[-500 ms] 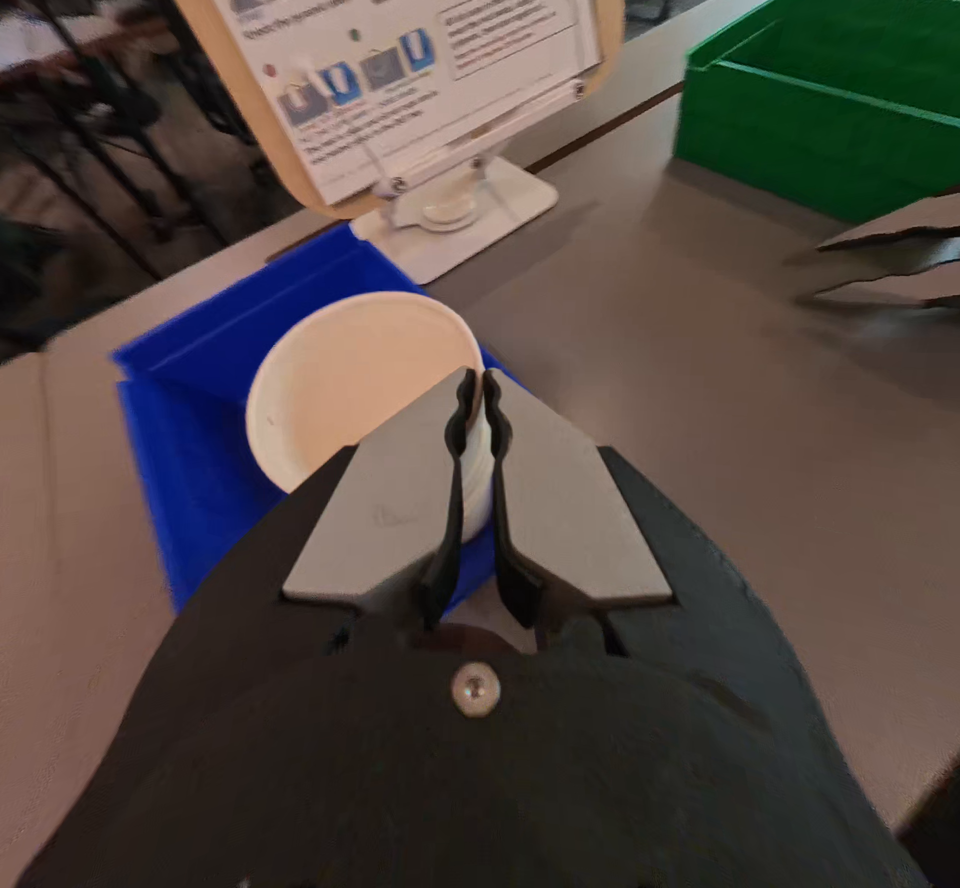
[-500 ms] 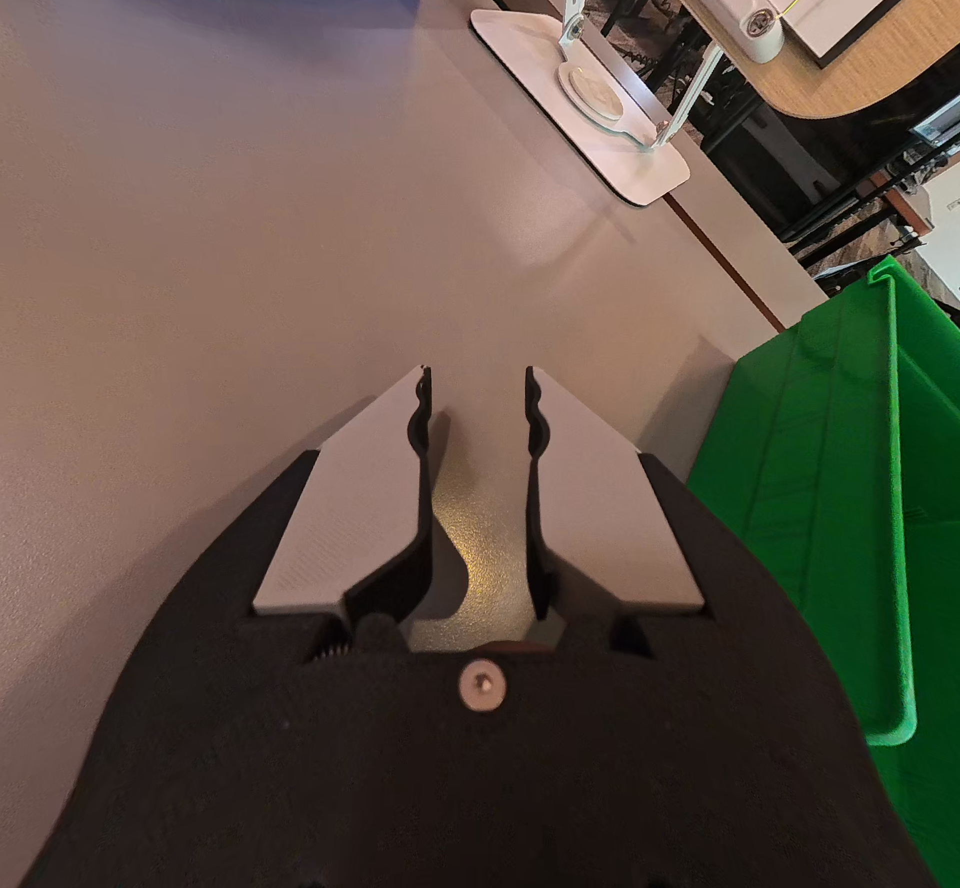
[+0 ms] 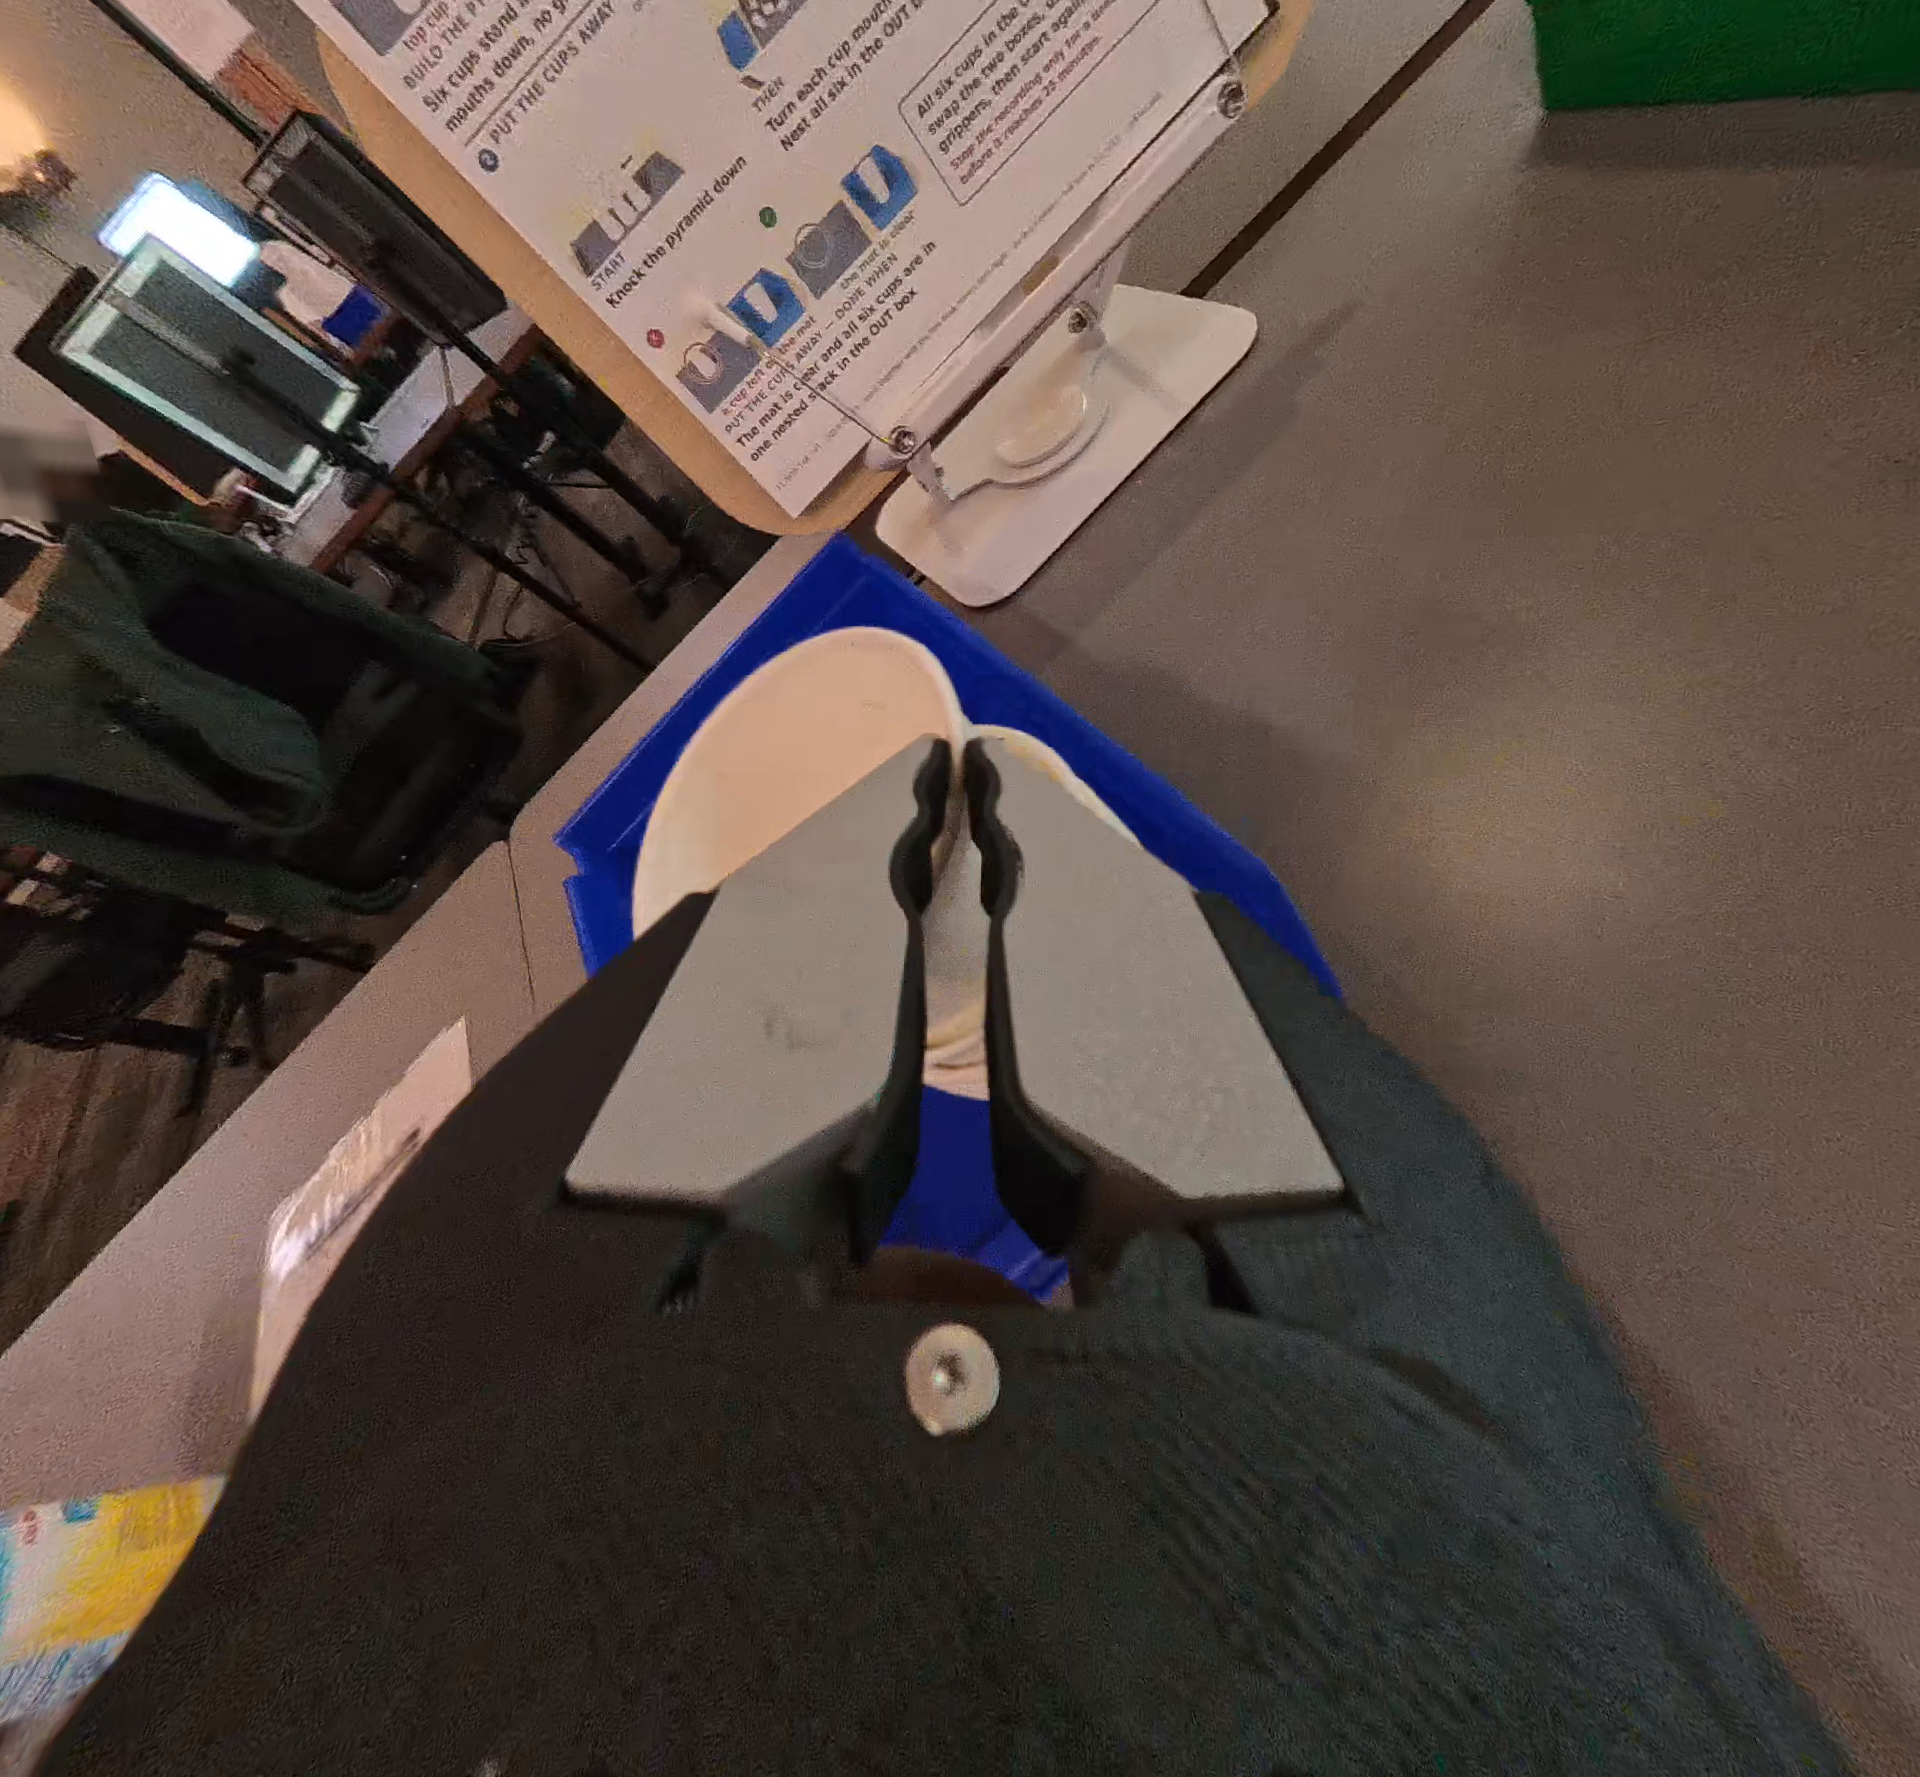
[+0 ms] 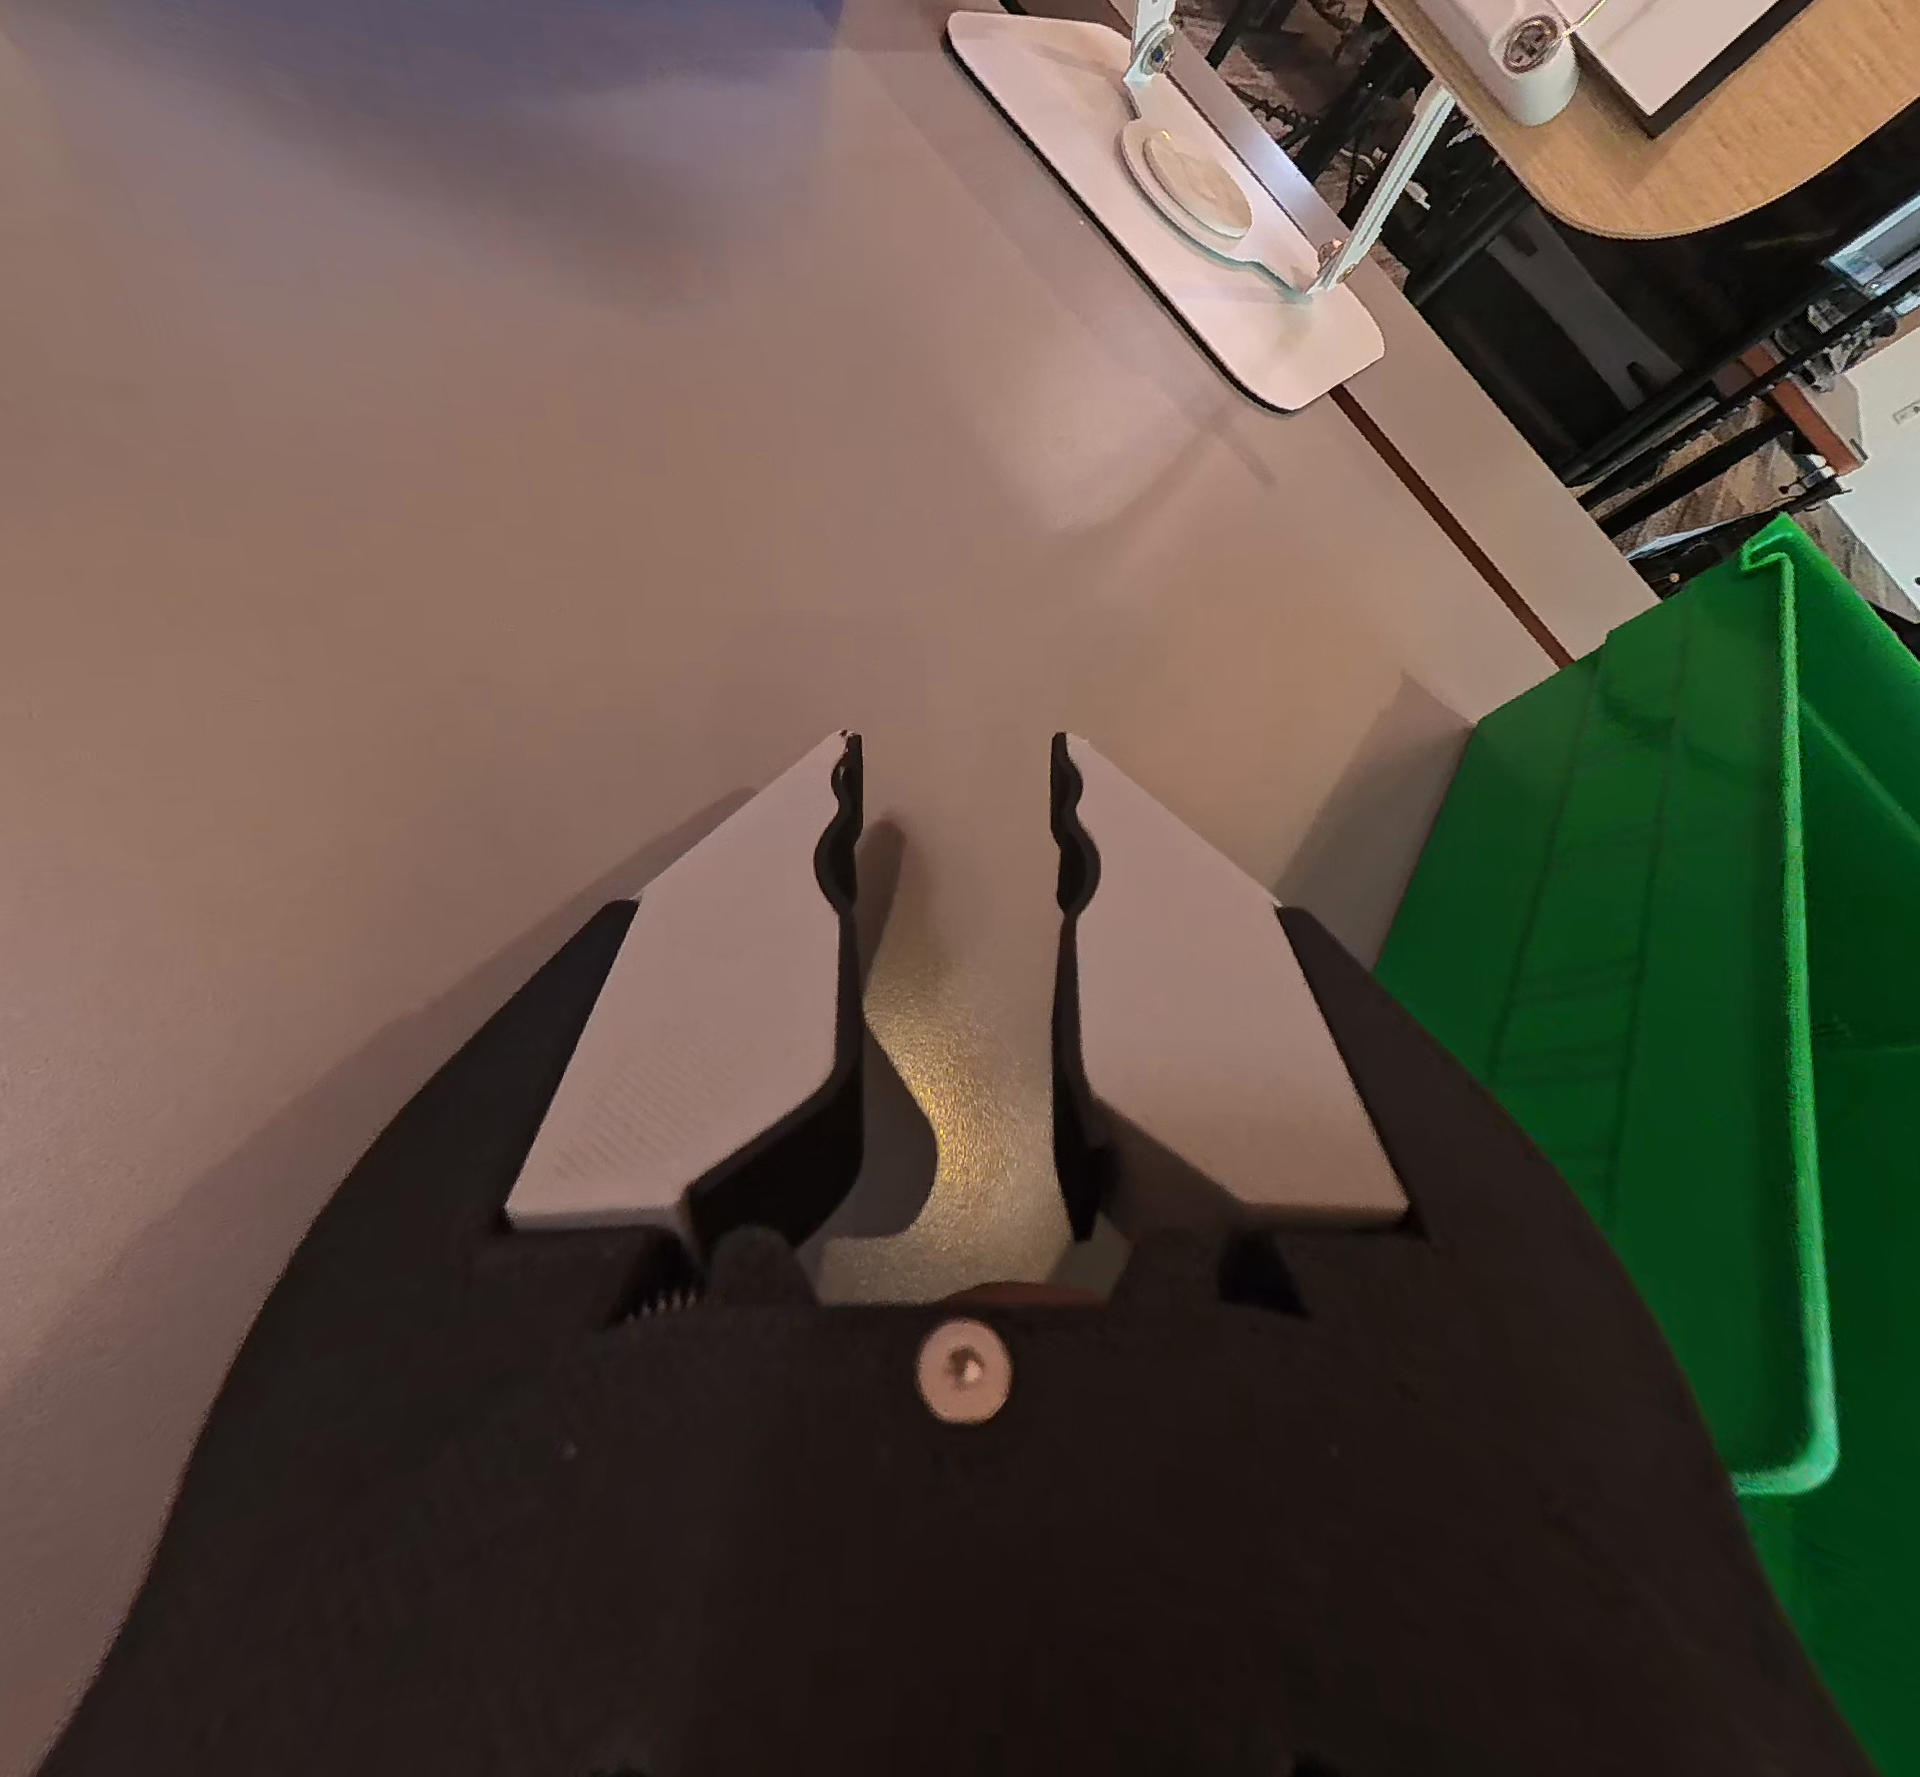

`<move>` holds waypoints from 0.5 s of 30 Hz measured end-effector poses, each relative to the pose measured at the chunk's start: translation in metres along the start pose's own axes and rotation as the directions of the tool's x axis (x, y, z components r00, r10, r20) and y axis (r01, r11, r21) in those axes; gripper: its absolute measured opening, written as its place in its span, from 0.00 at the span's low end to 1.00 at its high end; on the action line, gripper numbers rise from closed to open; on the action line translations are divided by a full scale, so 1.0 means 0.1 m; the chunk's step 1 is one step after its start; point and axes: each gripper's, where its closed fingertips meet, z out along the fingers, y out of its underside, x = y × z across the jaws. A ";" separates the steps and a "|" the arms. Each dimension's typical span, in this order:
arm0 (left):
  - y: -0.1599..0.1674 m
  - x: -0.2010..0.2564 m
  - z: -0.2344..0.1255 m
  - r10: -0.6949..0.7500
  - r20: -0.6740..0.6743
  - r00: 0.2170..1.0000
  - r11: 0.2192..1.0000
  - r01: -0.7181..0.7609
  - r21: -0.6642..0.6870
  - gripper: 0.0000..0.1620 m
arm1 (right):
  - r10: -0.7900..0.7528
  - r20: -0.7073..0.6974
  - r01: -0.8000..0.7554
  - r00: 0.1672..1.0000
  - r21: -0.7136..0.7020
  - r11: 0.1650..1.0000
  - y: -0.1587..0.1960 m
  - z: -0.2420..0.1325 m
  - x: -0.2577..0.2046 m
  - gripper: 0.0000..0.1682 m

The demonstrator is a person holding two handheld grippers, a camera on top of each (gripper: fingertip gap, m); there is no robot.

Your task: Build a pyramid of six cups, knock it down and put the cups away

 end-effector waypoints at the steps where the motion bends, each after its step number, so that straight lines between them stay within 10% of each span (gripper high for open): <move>1: -0.03 0.04 0.00 -0.014 -0.025 1.000 1.000 0.015 0.013 0.01 | 0.004 -0.001 -0.004 1.000 0.004 1.000 -0.01 -0.01 0.01 0.20; 15: -0.72 -0.19 -0.55 -0.028 0.159 0.987 0.963 -0.017 0.270 0.01 | 0.037 0.002 -0.037 0.999 0.023 0.999 -0.04 -0.01 0.02 0.21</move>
